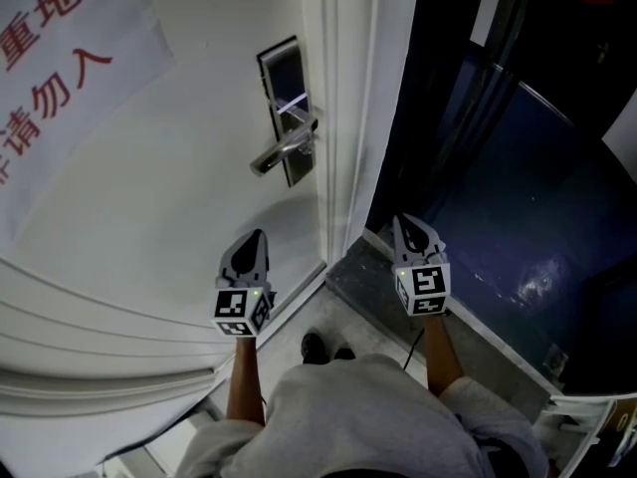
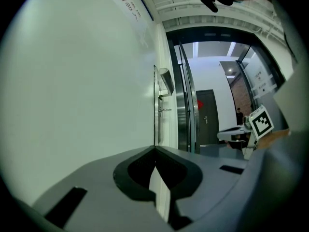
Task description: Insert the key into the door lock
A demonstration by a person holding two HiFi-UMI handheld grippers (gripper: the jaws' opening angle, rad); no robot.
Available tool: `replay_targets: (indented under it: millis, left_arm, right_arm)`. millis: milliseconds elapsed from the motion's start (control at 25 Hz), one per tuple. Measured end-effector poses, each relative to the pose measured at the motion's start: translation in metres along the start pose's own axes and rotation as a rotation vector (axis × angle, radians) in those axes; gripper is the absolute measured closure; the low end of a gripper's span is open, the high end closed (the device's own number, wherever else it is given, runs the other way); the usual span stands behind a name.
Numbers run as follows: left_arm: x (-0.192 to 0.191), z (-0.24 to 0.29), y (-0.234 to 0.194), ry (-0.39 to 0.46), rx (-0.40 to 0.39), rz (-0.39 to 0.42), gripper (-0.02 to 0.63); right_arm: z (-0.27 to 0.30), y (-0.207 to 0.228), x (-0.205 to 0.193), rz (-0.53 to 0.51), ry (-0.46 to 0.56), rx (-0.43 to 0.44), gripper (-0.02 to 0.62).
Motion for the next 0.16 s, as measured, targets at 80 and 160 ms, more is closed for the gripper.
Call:
replay_targets:
  millis: [80,160]
  left_arm:
    - [-0.0001,-0.0002,-0.0005,-0.007,0.0,-0.003,0.589]
    - [0.0006,0.0002,-0.0011,-0.001,-0.002,0.001,0.589]
  right_arm:
    - [0.0009,-0.0005,0.0008,0.0,0.002,-0.001,0.574]
    - [0.0017,-0.0011,0.0018,0.002,0.005,-0.002,0.574]
Point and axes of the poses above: the fingertips, and each gripper's own axes: z forward along the fingers, y to its right, x out of its top, the point moved 10 cm from there along -z, backward along the fingers, and after that the axes turned 3 degrees about y, right-handed, at the moved point
